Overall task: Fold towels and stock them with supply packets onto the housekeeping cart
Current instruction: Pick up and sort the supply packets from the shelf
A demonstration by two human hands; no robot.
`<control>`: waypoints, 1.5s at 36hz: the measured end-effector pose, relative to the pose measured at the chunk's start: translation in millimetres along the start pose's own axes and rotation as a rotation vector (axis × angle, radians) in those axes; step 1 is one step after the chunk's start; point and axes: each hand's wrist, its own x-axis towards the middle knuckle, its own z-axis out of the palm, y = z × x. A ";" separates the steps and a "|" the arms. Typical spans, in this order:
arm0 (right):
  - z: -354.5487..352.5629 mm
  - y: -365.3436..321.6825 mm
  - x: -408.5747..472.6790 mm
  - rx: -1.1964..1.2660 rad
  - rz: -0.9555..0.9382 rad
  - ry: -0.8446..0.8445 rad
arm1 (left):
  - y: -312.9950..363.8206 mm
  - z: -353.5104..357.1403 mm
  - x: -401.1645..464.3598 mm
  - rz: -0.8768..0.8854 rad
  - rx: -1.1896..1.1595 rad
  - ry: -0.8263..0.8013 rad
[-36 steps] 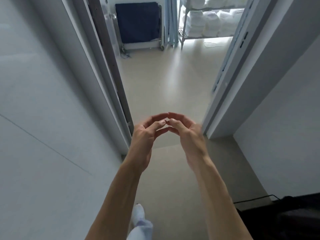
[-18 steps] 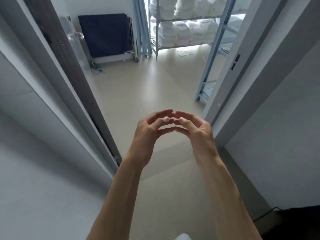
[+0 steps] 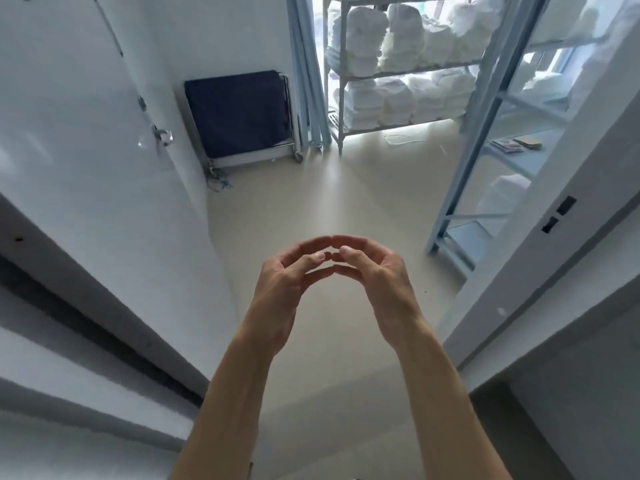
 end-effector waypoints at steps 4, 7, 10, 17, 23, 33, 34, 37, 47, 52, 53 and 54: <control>-1.3 -16.9 76.3 -0.035 -0.027 -0.033 | 19.3 5.7 69.9 0.018 -0.037 0.044; -3.8 -16.6 130.6 -0.044 -0.043 -0.046 | 22.4 4.8 122.4 0.025 -0.068 0.063; -5.3 -10.5 190.9 -0.056 -0.022 -0.059 | 18.6 0.3 180.2 0.012 -0.074 0.073; -1.1 6.3 340.6 -0.151 -0.047 0.005 | 6.5 -16.3 342.2 -0.010 -0.112 0.024; -1.3 -20.3 471.2 -0.137 -0.019 0.134 | 30.3 -22.2 485.4 -0.046 -0.140 -0.098; -27.5 -42.0 635.9 -0.091 -0.057 0.300 | 61.7 -11.2 670.5 0.004 -0.068 -0.216; -33.8 -37.7 650.5 -0.081 -0.052 0.327 | 58.2 -9.9 686.5 -0.003 -0.052 -0.205; -57.8 -23.8 693.8 -0.038 -0.037 0.415 | 44.5 -5.3 734.9 -0.026 -0.017 -0.156; -139.5 -22.9 888.2 0.137 -0.053 0.491 | 40.8 42.8 928.2 -0.007 -0.006 -0.043; -168.9 -54.0 981.3 0.151 -0.089 0.427 | 64.2 88.9 1013.1 0.069 -0.049 -0.030; -174.9 -60.2 995.4 0.152 -0.099 0.427 | 66.7 98.6 1026.4 0.076 -0.056 -0.029; -183.1 -66.0 1009.9 0.152 -0.109 0.428 | 67.1 109.1 1041.3 0.080 -0.064 -0.032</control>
